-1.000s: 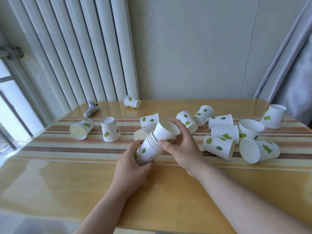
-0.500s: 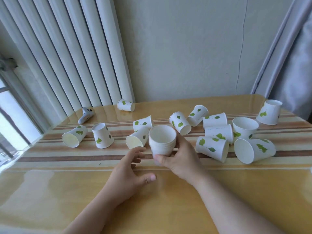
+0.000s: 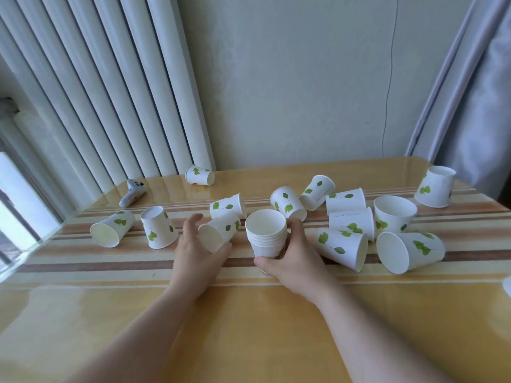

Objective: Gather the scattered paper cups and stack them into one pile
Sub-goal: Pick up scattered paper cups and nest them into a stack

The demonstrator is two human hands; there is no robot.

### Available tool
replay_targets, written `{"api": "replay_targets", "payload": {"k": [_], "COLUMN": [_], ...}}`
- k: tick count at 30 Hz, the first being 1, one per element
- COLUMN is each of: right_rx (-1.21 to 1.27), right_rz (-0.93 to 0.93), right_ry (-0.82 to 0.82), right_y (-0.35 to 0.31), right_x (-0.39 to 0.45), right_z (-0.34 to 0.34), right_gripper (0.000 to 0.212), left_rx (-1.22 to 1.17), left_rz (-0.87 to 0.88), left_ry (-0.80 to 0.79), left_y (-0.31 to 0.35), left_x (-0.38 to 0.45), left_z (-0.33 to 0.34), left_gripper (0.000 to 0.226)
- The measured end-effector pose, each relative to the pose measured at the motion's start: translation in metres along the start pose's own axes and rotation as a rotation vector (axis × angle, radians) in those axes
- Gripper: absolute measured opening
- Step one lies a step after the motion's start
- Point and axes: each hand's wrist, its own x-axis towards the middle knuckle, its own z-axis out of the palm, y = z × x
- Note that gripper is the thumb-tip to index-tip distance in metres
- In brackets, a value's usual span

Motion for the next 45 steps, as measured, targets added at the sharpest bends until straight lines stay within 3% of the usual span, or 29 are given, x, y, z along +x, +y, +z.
{"api": "replay_targets", "payload": {"k": [5,7,10,13,15,18,22,26,28,32,35,38,42,45], "right_rx": [-0.027,-0.075,-0.114,-0.092,-0.085,-0.078,-0.071,-0.040,-0.041,-0.058,-0.054,-0.058,-0.061,-0.054], "right_rz": [-0.017,-0.065,-0.113,-0.103,-0.111,-0.116,-0.093,-0.055,-0.054,-0.057,-0.054,-0.043,-0.023,-0.005], "right_ry": [0.052,0.061,0.079,0.071,0.056,0.042,0.045,0.072,0.095,0.117,0.117,0.111,0.115,0.112], "right_y": [-0.002,-0.003,-0.003,-0.002,-0.003,-0.003,-0.001,0.001,0.002,0.005,0.007,0.008,0.008,0.007], "right_x": [0.002,0.001,-0.001,-0.002,-0.003,-0.002,-0.001,0.002,0.004,0.007,0.009,0.011,0.011,0.010], "right_z": [0.004,0.008,0.009,0.007,0.007,0.006,0.006,0.007,0.009,0.010,0.010,0.011,0.010,0.009], "right_gripper": [0.066,0.063,0.065,0.069,0.070,0.072,0.072,0.067,0.063,0.060,0.061,0.060,0.060,0.060], "left_rx": [-0.711,-0.795,-0.630,-0.274,-0.181,-0.197,-0.329,-0.480,-0.266,0.241,0.457,0.575,0.606,0.399], "left_rz": [0.001,0.076,0.181,0.247,0.258,0.258,0.249,0.065,-0.011,0.153,0.267,0.275,0.328,0.209], "left_ry": [0.100,0.078,-0.047,-0.137,-0.160,-0.161,-0.202,-0.072,-0.038,-0.108,-0.236,-0.362,-0.214,-0.041], "left_y": [0.028,0.047,0.062,0.058,0.058,0.059,0.057,0.044,0.030,0.011,0.018,0.019,0.016,0.016], "left_x": [-0.001,-0.001,-0.006,-0.010,-0.014,-0.014,-0.013,0.008,0.026,0.067,0.097,0.115,0.113,0.096], "left_z": [-0.024,-0.035,-0.040,-0.033,-0.029,-0.027,-0.030,-0.018,-0.005,0.013,0.024,0.034,0.033,0.029], "left_gripper": [0.054,0.047,0.064,0.068,0.068,0.068,0.088,0.058,0.050,0.086,0.103,0.099,0.075,0.070]}}
